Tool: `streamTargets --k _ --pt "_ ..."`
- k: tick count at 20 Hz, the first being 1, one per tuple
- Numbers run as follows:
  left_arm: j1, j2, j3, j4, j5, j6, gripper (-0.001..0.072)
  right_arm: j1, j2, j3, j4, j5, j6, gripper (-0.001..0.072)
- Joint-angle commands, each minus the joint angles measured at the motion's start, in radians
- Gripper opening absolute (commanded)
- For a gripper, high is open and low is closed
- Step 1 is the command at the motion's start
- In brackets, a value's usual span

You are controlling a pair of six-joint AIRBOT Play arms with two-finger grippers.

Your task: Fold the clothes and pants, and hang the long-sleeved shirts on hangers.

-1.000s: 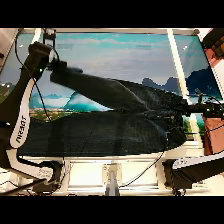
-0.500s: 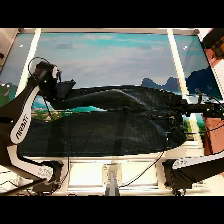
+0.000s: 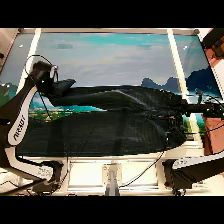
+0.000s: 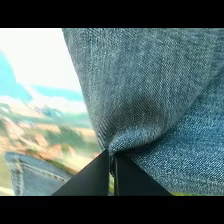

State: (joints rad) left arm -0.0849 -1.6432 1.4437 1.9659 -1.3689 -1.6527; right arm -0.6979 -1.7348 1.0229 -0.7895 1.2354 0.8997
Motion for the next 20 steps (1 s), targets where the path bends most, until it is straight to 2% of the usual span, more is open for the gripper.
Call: streamTargets --k 1,5,7,8,9,10,11,14,15,16,17,18,20 --pt "0.055 0.031 0.042 0.023 0.060 -0.023 0.0028 0.000 0.000 0.000 0.000 -0.026 0.000 0.0038" --pt "0.170 0.090 0.045 -0.058 0.092 -0.023 0.0028 0.000 0.000 0.000 0.000 -0.026 0.000 0.0038" --pt "0.249 0.106 0.045 -0.219 0.098 -0.023 0.0027 0.000 0.000 0.000 0.000 -0.025 0.000 0.0038" --pt "0.290 0.105 0.045 -0.349 0.076 -0.022 0.0028 0.000 0.000 0.000 0.000 -0.026 0.000 0.0038" --pt "0.330 0.096 0.045 -0.501 0.046 0.006 0.0028 0.000 0.000 0.000 0.000 -0.026 0.000 0.0038" --pt "0.356 0.087 0.045 -0.623 0.024 0.074 0.0028 0.000 0.000 0.000 0.000 -0.026 0.000 0.0038" --pt "0.367 0.080 0.045 -0.688 0.022 0.118 0.0029 0.000 0.000 0.000 0.000 -0.025 0.000 0.0038" --pt "0.350 0.056 0.045 -0.712 0.026 0.128 0.0040 0.001 0.000 0.000 0.000 -0.025 0.000 0.0038" --pt "0.335 0.046 0.045 -0.716 0.026 0.153 0.0145 0.000 0.000 0.000 0.000 -0.025 0.000 0.0038" --pt "0.314 0.035 0.045 -0.723 0.026 0.182 0.0398 0.000 0.000 0.000 0.000 -0.025 0.000 0.0038" --pt "0.293 0.022 0.045 -0.729 0.025 0.194 0.0515 0.000 0.000 0.000 0.000 -0.026 0.001 0.0038" --pt "0.270 0.012 0.045 -0.748 0.018 0.219 0.0511 0.000 0.000 0.000 0.000 -0.026 0.001 0.0038" --pt "0.234 0.000 0.045 -0.863 -0.013 0.323 0.0502 0.000 0.000 0.000 0.000 -0.031 0.000 0.0038"
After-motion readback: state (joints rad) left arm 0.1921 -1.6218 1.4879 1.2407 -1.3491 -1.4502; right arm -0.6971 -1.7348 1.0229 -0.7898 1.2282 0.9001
